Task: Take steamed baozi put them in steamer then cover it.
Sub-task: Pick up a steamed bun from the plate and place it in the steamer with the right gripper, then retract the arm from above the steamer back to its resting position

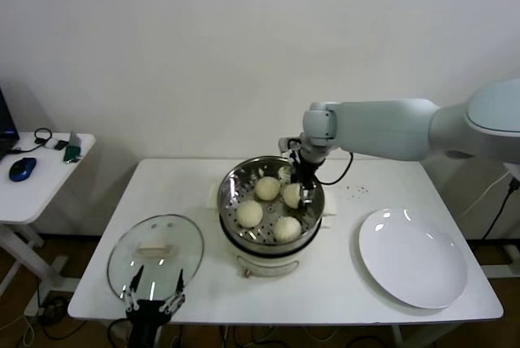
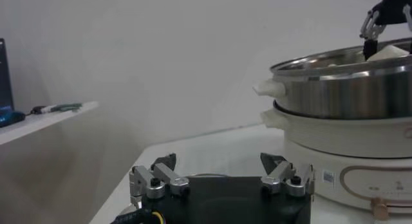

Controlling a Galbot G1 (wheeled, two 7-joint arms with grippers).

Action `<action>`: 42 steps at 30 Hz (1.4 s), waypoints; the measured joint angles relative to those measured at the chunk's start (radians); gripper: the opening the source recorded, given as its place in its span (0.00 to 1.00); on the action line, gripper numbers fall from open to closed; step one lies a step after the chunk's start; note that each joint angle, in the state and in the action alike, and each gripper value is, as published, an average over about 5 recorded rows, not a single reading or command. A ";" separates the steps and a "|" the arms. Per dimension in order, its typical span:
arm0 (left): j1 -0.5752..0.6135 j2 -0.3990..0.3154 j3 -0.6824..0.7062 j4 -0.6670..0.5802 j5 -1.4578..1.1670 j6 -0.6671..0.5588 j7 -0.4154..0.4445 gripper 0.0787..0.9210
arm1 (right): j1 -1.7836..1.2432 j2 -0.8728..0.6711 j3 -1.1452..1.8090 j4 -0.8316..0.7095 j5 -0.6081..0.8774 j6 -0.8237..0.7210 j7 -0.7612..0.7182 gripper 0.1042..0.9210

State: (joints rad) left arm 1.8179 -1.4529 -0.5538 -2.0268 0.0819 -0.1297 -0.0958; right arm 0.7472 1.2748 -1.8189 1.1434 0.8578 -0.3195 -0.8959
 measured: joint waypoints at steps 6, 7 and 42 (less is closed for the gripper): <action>0.005 0.000 0.000 -0.002 0.000 0.000 0.000 0.88 | -0.004 -0.003 0.004 0.001 -0.009 -0.010 -0.004 0.85; 0.006 0.000 0.000 -0.002 0.000 -0.001 0.000 0.88 | -0.004 -0.004 0.006 0.002 -0.010 -0.011 -0.005 0.87; -0.023 0.003 -0.018 -0.011 0.060 -0.001 0.010 0.88 | -0.134 -0.489 0.442 0.158 0.074 0.260 0.272 0.88</action>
State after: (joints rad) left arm 1.7950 -1.4495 -0.5721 -2.0378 0.1423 -0.1306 -0.0855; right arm 0.6132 0.7858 -1.3769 1.3011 0.9319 -0.0592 -0.6243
